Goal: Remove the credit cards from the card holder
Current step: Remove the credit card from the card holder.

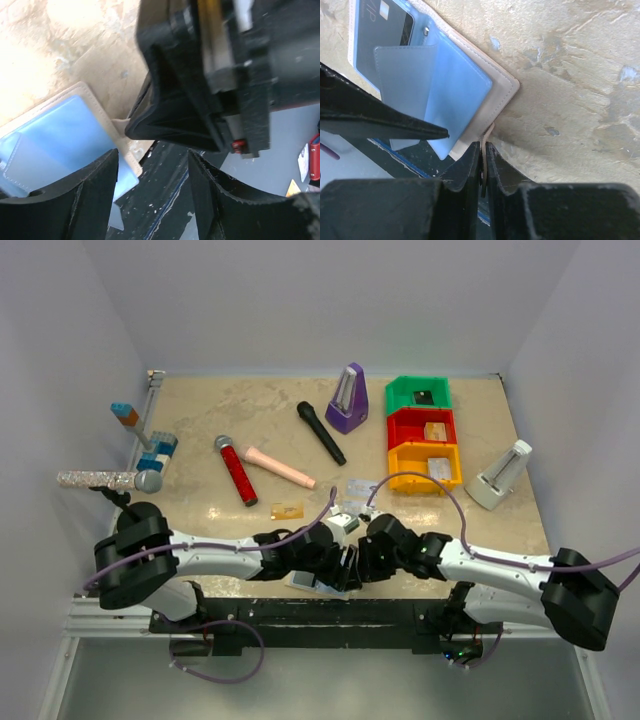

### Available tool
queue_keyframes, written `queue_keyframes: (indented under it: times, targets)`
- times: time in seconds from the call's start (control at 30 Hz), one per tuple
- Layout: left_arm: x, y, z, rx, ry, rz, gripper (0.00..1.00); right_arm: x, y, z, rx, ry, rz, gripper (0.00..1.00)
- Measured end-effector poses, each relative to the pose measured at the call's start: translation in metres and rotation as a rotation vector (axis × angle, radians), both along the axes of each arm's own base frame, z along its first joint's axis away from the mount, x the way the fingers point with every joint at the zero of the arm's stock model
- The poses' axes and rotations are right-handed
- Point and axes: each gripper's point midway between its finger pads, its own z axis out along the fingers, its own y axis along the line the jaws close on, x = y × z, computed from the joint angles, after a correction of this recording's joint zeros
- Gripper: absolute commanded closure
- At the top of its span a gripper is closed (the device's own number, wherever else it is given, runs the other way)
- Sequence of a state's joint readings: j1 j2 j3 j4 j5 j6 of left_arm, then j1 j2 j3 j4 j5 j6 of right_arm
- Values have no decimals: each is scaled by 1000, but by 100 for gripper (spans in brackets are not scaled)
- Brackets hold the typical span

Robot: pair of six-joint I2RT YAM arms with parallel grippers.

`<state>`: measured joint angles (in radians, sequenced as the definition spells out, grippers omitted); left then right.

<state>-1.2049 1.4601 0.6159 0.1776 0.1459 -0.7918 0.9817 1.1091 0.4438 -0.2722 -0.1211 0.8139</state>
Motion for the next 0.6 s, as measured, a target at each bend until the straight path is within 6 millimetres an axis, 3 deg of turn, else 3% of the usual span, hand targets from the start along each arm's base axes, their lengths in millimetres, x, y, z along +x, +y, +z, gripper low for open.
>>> queue_keyframes:
  times: [0.33,0.6]
  targets:
    - [0,-6,13,-29,-21,-25,38,0,-4,2,4,-8,-24,73]
    - [10,0,76,-152,-136,9,37,0,-8,1,1,-10,-46,53]
